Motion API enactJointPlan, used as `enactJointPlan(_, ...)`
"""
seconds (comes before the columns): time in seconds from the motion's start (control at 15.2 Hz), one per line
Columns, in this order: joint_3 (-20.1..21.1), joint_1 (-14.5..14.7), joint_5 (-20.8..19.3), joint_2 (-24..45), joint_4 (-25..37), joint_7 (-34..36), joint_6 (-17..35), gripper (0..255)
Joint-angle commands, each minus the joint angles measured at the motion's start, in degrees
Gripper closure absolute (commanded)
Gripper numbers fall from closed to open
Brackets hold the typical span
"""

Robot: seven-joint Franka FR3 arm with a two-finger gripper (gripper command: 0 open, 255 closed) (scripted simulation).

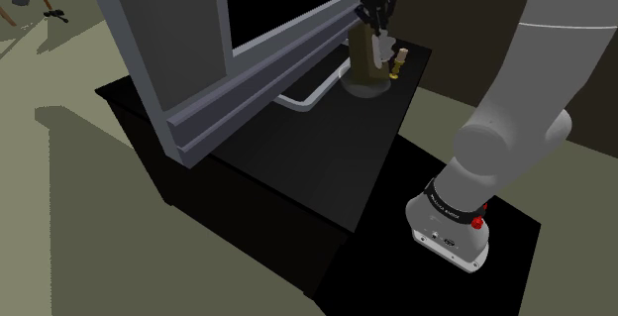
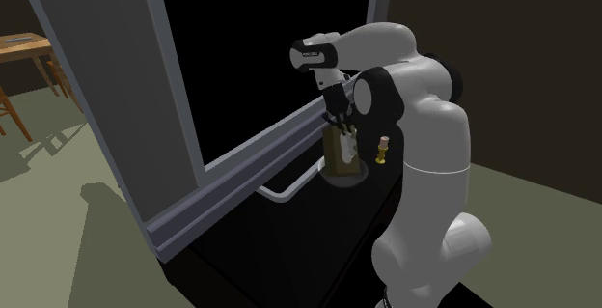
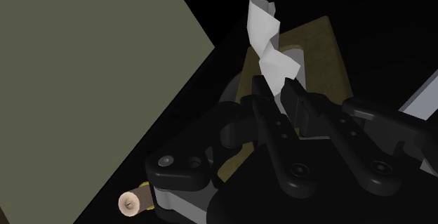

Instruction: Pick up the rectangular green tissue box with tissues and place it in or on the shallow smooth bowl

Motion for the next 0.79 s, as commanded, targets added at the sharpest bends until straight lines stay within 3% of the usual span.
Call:
enactJointPlan(0.0,0.00,0.00,0.00,-0.01,-0.01,0.00,0.01,255)
enactJointPlan(0.07,0.00,0.00,0.00,-0.01,-0.01,0.00,0.01,0)
enactJointPlan(0.4,0.00,0.00,0.00,-0.01,-0.01,0.00,0.01,0)
enactJointPlan(0.66,0.24,0.45,-0.18,7.16,16.35,-0.73,-9.19,0)
enactJointPlan(0.73,0.48,0.27,-0.24,7.16,16.35,-0.67,-9.20,0)
